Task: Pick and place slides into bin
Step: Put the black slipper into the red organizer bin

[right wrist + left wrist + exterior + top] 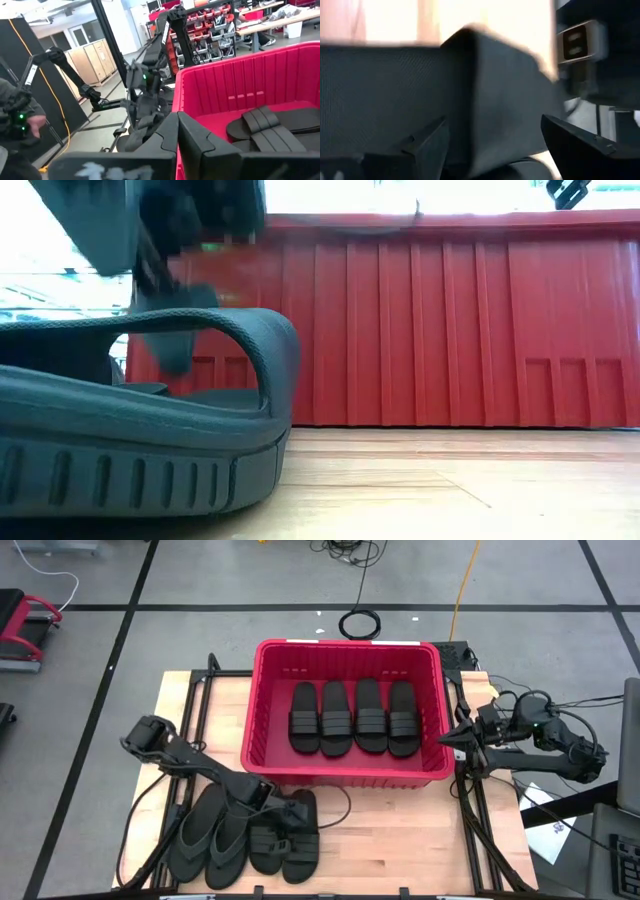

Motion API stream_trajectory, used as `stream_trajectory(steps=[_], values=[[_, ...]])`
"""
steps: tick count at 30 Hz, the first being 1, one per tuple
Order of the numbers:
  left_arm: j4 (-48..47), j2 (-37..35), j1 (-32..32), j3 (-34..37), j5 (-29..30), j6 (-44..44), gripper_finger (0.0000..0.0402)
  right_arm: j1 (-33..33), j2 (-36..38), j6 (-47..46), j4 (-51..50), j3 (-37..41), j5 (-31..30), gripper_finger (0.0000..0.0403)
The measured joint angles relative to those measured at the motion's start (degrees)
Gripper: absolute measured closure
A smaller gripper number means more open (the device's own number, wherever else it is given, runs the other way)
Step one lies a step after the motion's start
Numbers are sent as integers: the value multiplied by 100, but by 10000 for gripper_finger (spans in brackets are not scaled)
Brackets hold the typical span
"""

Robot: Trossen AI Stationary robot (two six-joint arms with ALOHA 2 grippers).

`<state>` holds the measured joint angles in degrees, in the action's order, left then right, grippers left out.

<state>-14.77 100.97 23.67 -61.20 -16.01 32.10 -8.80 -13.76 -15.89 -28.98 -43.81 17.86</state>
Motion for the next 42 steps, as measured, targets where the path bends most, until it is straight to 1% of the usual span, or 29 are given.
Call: stream_trajectory(steps=[2,7,10,14,18,20,22,24,26,28,29,32,36,39,42], values=[[6,126,-80,12,-1,-7,92,0,0,-38,25,0,-27,403],[53,161,-209,5,-2,-219,92,2,-1,-140,46,0,-296,403],[59,161,-234,5,-313,-438,92,2,0,-132,45,0,-305,403],[183,204,-189,5,-779,-466,93,2,0,-139,45,0,-303,403],[464,302,-89,7,-951,-477,108,2,-2,-93,23,0,-285,403],[567,302,-69,7,-953,-475,127,2,-2,-35,-33,0,-283,403],[586,302,-90,7,-939,-482,163,2,-2,28,-58,0,-283,403],[583,303,-127,7,-922,-504,218,2,0,85,-93,0,-283,403],[587,303,-160,7,-993,-565,289,2,-2,214,-132,0,-283,403],[659,303,-175,7,-1236,-689,362,2,-2,349,-128,0,-281,403],[752,303,-173,7,-1375,-713,381,2,-2,397,-130,-2,-281,403],[801,244,-95,-55,-1500,-707,389,2,-2,616,-132,-2,-281,403],[627,76,59,-448,-1584,-519,396,2,-2,941,-132,-2,-279,403],[127,-189,250,-1002,-1532,-462,398,2,-2,1163,-130,-2,-281,403],[-912,-538,387,-1701,-1426,-629,399,2,-1,1229,-127,-2,-281,403]])
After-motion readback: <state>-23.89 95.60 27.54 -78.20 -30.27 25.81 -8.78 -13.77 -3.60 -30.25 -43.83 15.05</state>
